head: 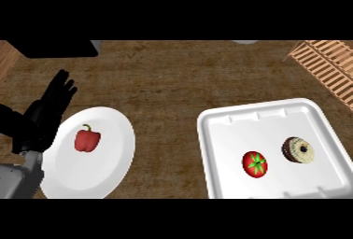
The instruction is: Pick the cupcake from the tray and place it in the tiered shelf
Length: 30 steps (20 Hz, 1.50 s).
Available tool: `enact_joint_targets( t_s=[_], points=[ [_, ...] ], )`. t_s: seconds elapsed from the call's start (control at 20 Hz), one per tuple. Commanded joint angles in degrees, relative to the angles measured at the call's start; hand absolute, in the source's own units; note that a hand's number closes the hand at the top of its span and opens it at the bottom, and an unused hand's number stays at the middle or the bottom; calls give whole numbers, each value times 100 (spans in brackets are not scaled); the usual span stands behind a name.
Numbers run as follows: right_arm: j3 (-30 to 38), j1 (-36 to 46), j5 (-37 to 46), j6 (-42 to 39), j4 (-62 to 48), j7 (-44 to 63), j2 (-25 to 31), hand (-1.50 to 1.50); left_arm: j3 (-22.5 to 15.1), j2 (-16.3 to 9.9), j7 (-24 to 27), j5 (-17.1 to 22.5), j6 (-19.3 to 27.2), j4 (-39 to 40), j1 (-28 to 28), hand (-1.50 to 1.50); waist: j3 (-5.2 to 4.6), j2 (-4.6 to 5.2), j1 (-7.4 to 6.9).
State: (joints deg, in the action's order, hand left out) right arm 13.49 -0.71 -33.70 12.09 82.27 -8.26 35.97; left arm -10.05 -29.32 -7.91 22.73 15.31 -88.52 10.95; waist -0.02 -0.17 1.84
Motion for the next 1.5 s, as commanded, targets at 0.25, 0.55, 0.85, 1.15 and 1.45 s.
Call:
enact_joint_targets(
  t_s=[0.25,0.55,0.85,1.15,1.45],
  points=[
    [313,-982,-303,-1219,1374,1198,1196,-150,338,53,165,143,-492,429,154,0,-14,10,-79],
    [-270,-1450,994,-1399,2049,2481,2844,-150,70,269,108,-114,-181,276,89,0,-49,28,-152],
    [-791,-1175,2086,-1232,2561,3981,3870,-150,-41,495,174,-233,-188,529,414,0,-24,69,-250],
    [-2140,-11,2585,-800,3450,5985,3336,-150,-105,626,30,-319,-272,366,426,0,-6,51,-370],
    [-3278,552,3500,-1284,2789,6546,2731,-150,82,551,5,-328,-435,350,395,0,-3,57,-404]
  ],
)
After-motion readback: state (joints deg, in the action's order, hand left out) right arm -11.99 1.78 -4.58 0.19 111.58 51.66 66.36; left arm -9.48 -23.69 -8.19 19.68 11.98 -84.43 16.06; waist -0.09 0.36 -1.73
